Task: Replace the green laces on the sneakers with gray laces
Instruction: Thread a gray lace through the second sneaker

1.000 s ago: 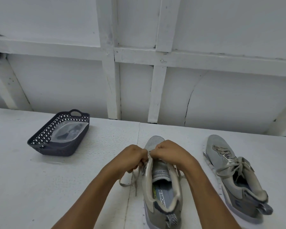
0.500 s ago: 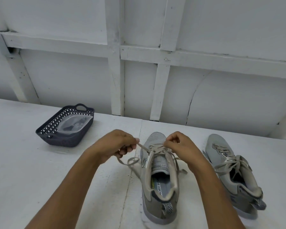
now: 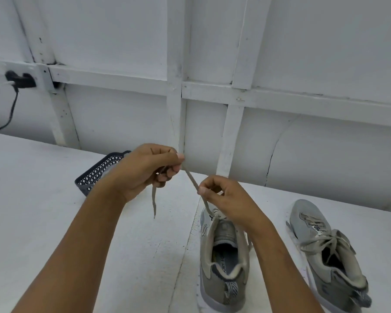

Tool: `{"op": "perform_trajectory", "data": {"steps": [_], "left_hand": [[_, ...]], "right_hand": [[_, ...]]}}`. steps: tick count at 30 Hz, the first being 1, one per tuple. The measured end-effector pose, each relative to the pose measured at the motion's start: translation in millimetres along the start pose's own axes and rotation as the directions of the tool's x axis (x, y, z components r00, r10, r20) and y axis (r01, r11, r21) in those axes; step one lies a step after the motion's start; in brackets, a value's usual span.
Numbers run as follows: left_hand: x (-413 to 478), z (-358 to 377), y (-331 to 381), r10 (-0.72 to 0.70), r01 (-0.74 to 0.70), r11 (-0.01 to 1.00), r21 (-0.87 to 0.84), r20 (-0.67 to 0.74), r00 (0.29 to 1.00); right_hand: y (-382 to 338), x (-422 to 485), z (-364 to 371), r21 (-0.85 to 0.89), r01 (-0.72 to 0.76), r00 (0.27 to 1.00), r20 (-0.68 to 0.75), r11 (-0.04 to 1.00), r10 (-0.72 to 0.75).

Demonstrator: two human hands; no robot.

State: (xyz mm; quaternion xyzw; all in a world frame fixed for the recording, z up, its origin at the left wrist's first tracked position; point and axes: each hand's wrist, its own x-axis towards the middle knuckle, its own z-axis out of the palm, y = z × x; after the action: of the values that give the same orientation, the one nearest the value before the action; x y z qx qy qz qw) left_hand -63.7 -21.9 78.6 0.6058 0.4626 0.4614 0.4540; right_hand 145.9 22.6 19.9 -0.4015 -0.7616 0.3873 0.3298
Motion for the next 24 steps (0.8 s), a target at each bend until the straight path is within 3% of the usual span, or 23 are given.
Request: {"op": "perform_trajectory", "data": {"steps": [8,16,19,24], "left_hand": [[-7.4,-12.1,14.3,0.184,-0.244,0.944,-0.223,-0.258,0.949],[-4.8,4.2,15.7,0.305,-0.380,0.760,-0.527,-0.227,0.925],[-1.1,8.7,11.5,0.304,-0.350,0.815,-0.461,-0.175,0.937],[7.7,16.5,-2.0,0.243,-0.299,0.907,-0.297,-0.212,0.947]], "right_hand": [[30.9,4.5,-8.5,-0.093,-0.206,0.978,-0.053,0.974,0.202],[36.2,0.4,-11.3,-0.178,-0.224,0.974,-0.030,0.958,0.223],[37.3,-4.9,-15.3,-0.168,-0.219,0.976,-0.035,0.961,0.217],[41.1,-15.8,-30.3,-0.064,-0.246,0.965,-0.107,0.967,0.238]]}}
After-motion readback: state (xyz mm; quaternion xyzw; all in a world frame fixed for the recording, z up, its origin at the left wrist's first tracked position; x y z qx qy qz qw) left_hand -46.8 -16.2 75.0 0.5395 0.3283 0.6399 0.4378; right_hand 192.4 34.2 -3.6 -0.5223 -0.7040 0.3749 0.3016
